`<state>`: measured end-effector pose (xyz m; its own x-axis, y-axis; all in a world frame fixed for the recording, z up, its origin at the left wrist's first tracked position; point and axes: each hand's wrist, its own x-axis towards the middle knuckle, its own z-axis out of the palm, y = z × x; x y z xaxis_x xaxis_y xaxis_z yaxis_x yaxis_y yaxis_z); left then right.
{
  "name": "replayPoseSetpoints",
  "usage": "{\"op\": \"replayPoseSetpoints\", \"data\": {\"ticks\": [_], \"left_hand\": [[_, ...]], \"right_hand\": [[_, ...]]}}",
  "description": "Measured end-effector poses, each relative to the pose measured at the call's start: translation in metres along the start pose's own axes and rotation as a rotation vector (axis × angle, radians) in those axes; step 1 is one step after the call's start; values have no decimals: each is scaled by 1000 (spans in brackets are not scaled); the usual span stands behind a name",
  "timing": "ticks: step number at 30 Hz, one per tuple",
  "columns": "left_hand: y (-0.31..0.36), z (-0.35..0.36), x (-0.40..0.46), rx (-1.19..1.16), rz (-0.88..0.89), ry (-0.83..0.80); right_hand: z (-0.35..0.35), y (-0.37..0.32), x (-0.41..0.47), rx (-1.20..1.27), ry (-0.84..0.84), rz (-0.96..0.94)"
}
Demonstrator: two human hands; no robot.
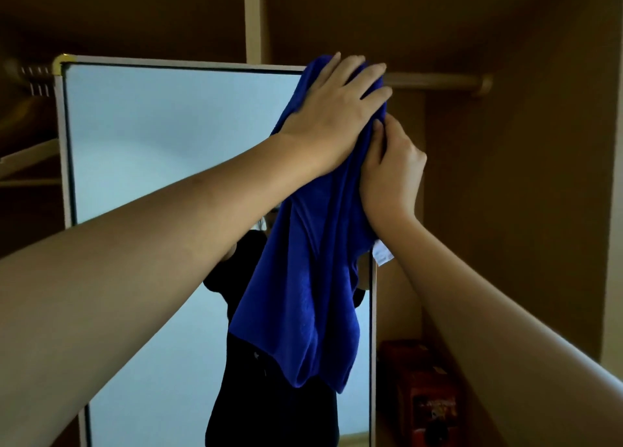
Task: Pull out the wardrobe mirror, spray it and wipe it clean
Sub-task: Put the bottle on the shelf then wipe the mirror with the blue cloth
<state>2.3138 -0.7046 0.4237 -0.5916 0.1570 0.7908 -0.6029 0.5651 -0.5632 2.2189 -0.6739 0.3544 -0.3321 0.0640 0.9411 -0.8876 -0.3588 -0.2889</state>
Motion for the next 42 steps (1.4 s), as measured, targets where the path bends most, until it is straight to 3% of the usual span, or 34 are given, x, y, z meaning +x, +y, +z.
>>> {"op": "replayPoseSetpoints", "data": {"ticks": [4,7,11,14,17,20,30,37,42], "left_hand": [[16,12,-17,-32,68,-59],[33,19,-45,-128,123,-16],[54,28,-84,-81,155,61],[61,28,-101,-245,128,13],[60,18,-110,-385,-19,71],[57,6,-113,-567,-338,174],[26,-47,-125,-1012,-824,-117],[-9,-79,-152,-1344,-1032,-487],[-18,-81,-174,-1435,-1110,-401]], "right_hand": [[-7,5,-27,-19,-1,14],[-16,10,-54,-45,-36,17],[-31,23,-91,-75,-97,-23],[-42,25,-100,-60,-130,-14],[-49,13,-95,2,-81,60],[-49,0,-91,66,-29,122],[-40,-34,-90,166,12,34],[-27,-54,-104,168,-176,-20],[-8,-70,-119,156,-233,35]]}}
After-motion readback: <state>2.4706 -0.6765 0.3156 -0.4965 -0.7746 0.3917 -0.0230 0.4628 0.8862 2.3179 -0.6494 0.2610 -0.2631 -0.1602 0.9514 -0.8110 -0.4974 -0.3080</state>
